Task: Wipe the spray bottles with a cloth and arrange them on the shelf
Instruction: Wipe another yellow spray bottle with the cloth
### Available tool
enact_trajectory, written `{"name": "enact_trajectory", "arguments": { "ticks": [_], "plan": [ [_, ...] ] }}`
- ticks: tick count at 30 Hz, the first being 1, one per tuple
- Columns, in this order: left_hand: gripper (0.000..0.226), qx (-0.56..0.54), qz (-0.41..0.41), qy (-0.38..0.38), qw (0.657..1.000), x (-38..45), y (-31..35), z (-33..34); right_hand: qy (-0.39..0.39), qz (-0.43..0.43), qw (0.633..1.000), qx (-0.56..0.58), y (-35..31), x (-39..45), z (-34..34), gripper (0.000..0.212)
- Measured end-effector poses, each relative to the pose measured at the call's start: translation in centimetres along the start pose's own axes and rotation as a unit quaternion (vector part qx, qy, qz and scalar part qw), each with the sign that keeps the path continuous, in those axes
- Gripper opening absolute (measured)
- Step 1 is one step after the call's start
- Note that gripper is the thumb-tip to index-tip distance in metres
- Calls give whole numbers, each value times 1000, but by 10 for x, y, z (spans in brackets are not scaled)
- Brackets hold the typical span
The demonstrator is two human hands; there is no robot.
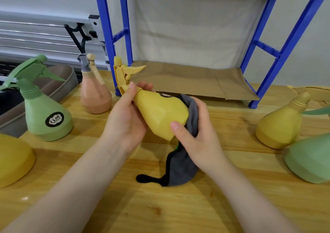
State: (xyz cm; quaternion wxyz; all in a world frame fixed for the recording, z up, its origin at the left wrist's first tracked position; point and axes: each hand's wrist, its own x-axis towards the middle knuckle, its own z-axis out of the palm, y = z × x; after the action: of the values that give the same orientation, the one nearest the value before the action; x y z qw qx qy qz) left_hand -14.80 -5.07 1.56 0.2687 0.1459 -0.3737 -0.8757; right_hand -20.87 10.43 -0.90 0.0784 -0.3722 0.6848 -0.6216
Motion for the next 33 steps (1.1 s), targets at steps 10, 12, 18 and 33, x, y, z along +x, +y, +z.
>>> {"name": "enact_trajectory", "arguments": {
  "ticks": [10, 12, 18, 33],
  "plan": [
    [34, 68, 88, -2, 994, -2, 8, 2, -84, -53, 982, -159, -4, -4, 1, 78],
    [34, 87, 107, -11, 990, -3, 8, 2, -86, -50, 981, -164, -4, -5, 1, 76],
    [27, 235, 128, -78, 960, -21, -10, 7, -92, -62, 989, -99, -5, -6, 6, 58],
    [24, 196, 137, -181, 954, -34, -27, 12, 14, -68, 990, 123, -17, 1, -2, 30]
  ]
}}
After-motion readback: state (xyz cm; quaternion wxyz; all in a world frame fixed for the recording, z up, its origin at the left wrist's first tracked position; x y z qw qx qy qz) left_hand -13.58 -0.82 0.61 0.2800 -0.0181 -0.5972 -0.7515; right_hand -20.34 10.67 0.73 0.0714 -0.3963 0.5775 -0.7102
